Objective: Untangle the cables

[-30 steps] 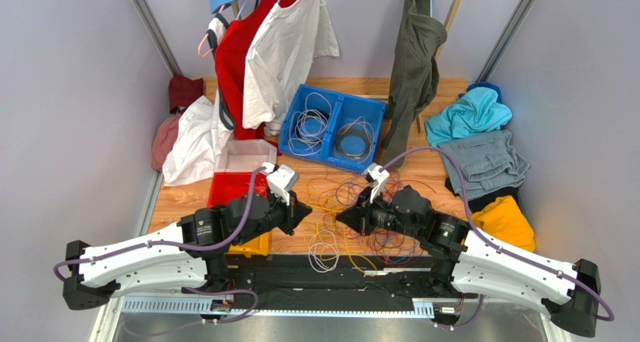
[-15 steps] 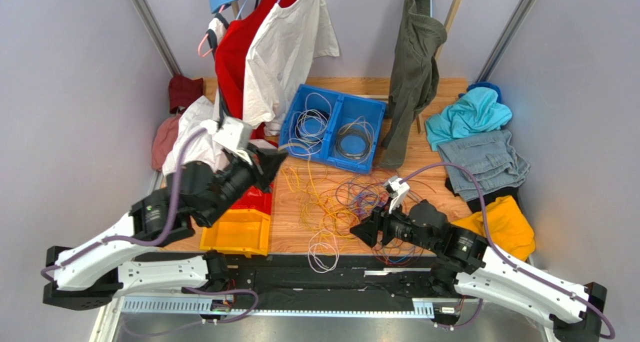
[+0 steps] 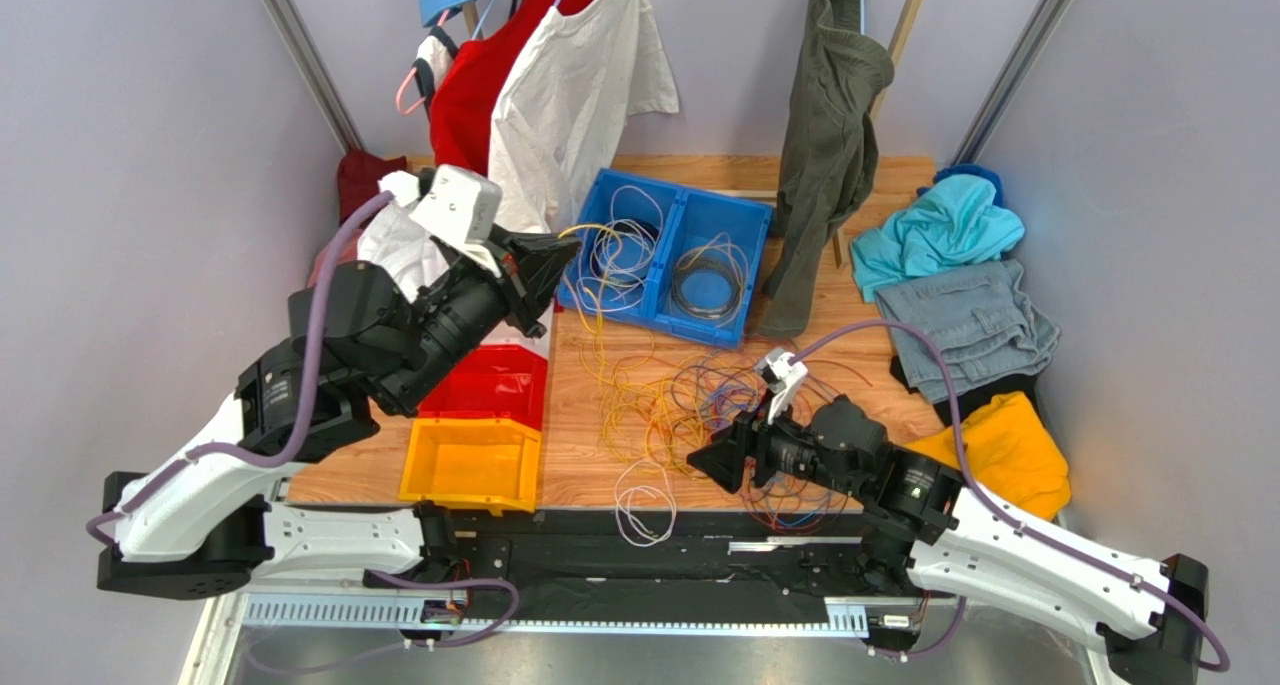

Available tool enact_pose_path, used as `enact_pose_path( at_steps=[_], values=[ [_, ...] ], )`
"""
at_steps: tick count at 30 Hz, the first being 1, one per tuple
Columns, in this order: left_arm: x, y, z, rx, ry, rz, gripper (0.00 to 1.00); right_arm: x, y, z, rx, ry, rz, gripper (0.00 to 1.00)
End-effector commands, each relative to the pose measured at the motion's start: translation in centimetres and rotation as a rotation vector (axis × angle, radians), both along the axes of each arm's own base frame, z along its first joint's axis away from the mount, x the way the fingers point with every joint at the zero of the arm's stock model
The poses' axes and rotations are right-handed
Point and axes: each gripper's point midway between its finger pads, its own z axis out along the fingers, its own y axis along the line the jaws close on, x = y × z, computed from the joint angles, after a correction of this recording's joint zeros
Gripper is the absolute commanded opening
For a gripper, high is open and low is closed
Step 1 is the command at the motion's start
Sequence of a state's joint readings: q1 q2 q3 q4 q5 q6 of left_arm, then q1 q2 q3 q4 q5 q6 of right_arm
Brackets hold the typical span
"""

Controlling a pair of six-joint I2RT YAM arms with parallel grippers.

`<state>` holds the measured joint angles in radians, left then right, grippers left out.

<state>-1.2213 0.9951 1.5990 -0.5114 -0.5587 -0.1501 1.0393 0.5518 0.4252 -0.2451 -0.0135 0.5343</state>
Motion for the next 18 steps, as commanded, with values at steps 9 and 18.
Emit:
enact_pose_path(
  at_steps=[9,18],
  values=[
    [-0.3,-1.3,1.9,0.016,-0.03,-0.054,0.0,0.4,4.2,3.0,0.083,-0.124,0.115,0.7],
    [-1.1,-3.6,3.6,-0.002,-0.018,-0.148,0.0,4.6,5.5,4.2,0.08,-0.248,-0.028,0.71]
  ],
)
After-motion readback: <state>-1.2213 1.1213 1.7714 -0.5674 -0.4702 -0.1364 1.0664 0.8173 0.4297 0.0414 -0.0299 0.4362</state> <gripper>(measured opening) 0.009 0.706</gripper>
